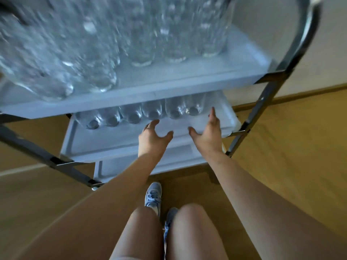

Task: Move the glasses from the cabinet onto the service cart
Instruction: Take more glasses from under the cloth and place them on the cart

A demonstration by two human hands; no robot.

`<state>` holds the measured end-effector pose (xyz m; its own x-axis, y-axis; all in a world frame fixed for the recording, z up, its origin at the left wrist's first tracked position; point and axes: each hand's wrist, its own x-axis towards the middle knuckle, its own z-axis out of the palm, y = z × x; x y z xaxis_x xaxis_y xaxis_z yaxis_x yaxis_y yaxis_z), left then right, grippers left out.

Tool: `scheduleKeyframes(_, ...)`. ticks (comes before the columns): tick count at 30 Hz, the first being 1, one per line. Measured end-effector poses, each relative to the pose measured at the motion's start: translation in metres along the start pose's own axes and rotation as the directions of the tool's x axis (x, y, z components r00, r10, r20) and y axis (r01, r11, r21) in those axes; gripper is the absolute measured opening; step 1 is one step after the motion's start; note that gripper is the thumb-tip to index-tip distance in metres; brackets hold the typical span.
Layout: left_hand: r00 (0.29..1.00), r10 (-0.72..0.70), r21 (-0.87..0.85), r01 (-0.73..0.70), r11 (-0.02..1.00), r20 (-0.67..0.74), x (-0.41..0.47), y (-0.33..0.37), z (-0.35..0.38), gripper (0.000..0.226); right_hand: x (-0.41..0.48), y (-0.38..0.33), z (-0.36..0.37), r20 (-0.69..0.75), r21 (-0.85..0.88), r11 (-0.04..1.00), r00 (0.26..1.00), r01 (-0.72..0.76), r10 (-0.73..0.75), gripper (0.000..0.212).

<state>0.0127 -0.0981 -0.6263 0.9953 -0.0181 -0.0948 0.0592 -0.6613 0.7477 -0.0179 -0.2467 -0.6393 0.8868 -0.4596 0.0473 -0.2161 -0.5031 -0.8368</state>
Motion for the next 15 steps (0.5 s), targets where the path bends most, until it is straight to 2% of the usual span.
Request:
scheduleKeyframes(5, 0.991, 0.105, 0.063, -0.110, 0.992, 0.083, -0.062, 0.034, -0.061, 0.067, -0.062, -0.047, -0.056, 0.058, -0.012, 0.999, 0.997, 0.045, -0.044, 0.088)
scheduleKeyframes(8, 0.984, 0.146, 0.115, -0.157, 0.981, 0.103, -0.088, 0.042, -0.080, 0.066, -0.089, -0.053, -0.081, 0.025, -0.012, 1.000, 0.999, 0.028, -0.028, 0.088)
scheduleKeyframes(15, 0.953, 0.233, 0.101, -0.256, 0.961, 0.192, -0.094, 0.082, -0.062, 0.064, -0.085, -0.053, -0.120, -0.023, 0.019, 0.999, 0.999, -0.031, 0.031, 0.081)
